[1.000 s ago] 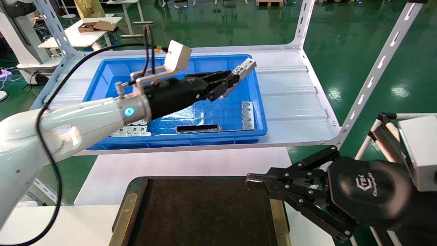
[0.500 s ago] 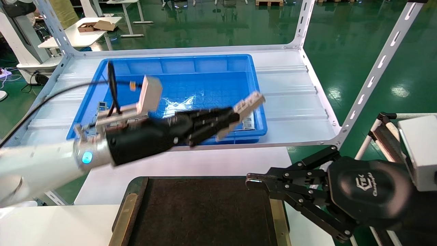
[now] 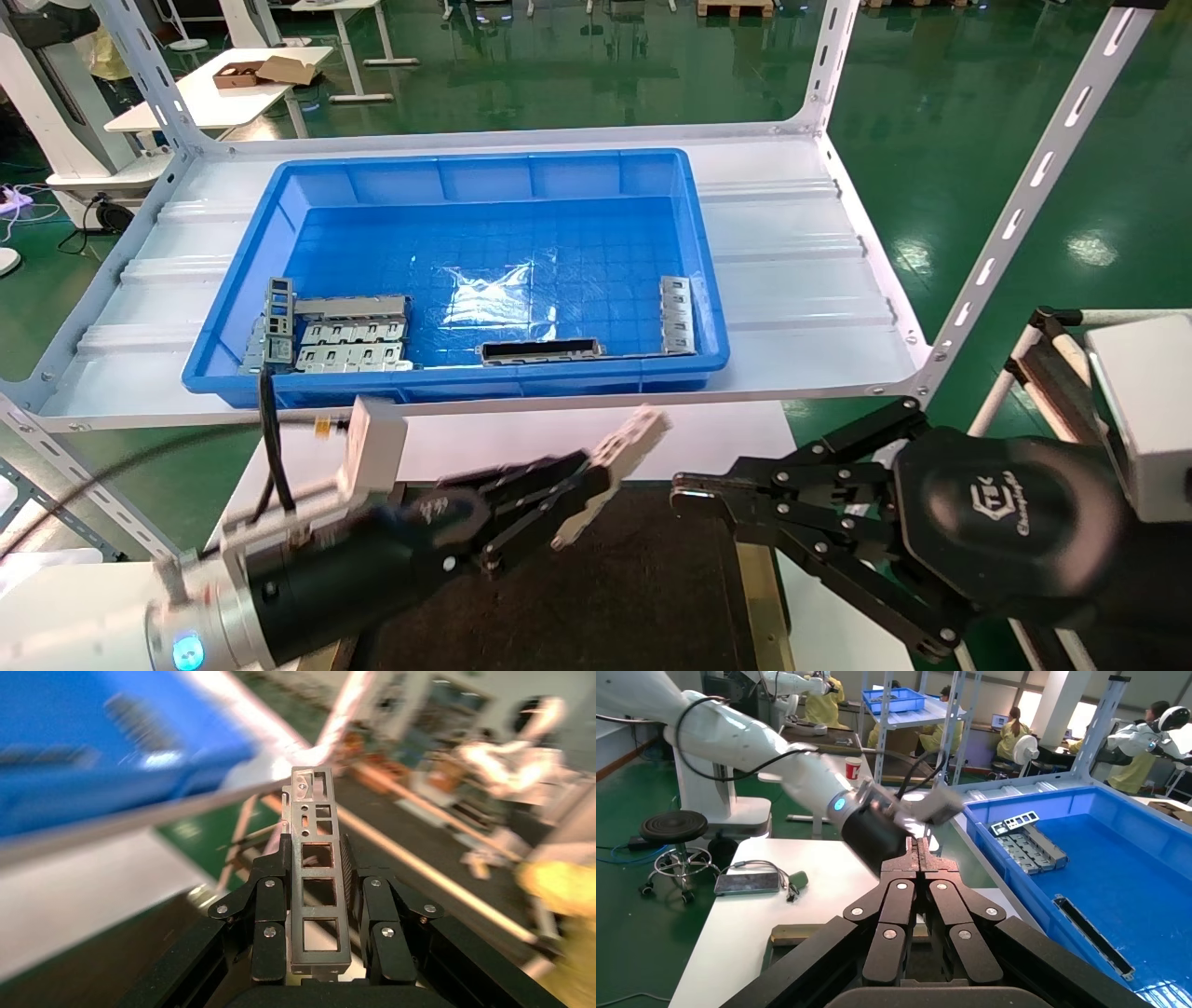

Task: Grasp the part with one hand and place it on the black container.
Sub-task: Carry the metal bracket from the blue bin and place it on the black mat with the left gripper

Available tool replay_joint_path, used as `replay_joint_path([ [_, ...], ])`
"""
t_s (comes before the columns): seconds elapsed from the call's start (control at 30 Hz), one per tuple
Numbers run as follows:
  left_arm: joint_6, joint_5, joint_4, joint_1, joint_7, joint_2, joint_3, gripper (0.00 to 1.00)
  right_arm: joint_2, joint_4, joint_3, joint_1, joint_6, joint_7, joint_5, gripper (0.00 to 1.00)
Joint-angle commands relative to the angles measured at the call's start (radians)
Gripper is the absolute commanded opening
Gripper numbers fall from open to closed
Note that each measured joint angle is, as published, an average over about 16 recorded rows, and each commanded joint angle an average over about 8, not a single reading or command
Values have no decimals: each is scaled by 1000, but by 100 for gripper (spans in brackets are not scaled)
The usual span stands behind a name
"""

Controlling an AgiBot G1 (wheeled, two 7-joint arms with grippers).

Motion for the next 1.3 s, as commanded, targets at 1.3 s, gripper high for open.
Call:
replay_joint_path([
  [1.3, -806, -22, 50, 302, 140, 431, -98, 0, 1, 0, -2, 1, 1, -1, 2, 0],
])
